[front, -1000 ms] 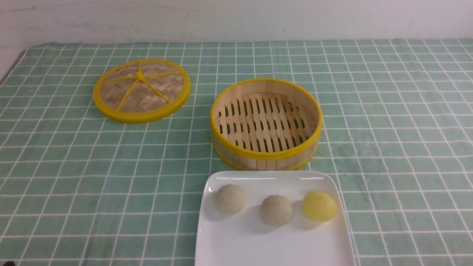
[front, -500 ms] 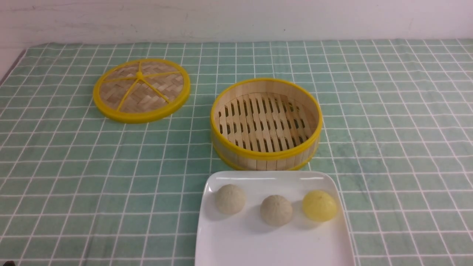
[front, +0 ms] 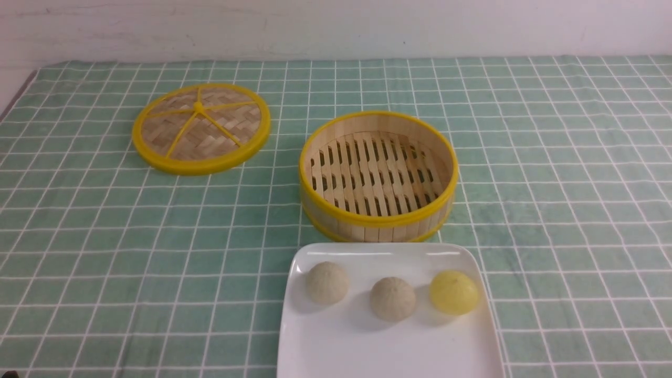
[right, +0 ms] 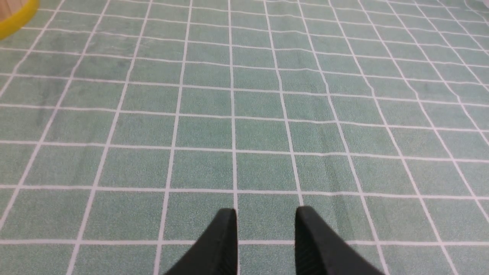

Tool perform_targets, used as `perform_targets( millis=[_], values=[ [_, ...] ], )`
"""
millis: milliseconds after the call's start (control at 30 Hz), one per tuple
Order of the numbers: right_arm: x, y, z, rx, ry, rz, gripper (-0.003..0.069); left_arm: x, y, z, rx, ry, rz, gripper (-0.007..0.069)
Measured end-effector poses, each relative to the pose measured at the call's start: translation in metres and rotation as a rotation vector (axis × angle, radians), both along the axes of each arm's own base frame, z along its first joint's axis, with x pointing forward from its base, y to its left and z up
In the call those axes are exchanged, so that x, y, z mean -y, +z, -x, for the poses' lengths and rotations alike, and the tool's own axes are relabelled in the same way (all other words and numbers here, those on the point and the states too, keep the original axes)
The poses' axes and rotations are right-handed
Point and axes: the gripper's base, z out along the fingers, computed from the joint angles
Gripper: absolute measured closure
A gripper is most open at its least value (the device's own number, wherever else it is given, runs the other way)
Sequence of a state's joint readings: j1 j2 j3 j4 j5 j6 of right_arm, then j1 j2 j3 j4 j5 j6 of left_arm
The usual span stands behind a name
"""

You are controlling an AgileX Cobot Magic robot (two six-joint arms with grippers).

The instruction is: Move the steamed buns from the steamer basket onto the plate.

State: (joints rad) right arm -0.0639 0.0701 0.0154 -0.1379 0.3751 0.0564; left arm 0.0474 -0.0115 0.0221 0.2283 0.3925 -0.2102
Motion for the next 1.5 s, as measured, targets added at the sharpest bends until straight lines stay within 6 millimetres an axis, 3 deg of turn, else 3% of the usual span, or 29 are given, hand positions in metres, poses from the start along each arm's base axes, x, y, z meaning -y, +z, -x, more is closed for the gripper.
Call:
perform_targets(
  millis=[367, 1500],
  values=[
    [0.0, 0.0, 0.0, 0.0, 0.0, 0.0, 0.0419, 0.0, 0.0, 0.0, 0.012, 0.027, 0.086, 0.0385],
    [0.0, 0.0, 0.0, 0.0, 0.0, 0.0, 0.0419, 0.0, 0.0, 0.0, 0.012, 0.028, 0.087, 0.0385]
  ],
)
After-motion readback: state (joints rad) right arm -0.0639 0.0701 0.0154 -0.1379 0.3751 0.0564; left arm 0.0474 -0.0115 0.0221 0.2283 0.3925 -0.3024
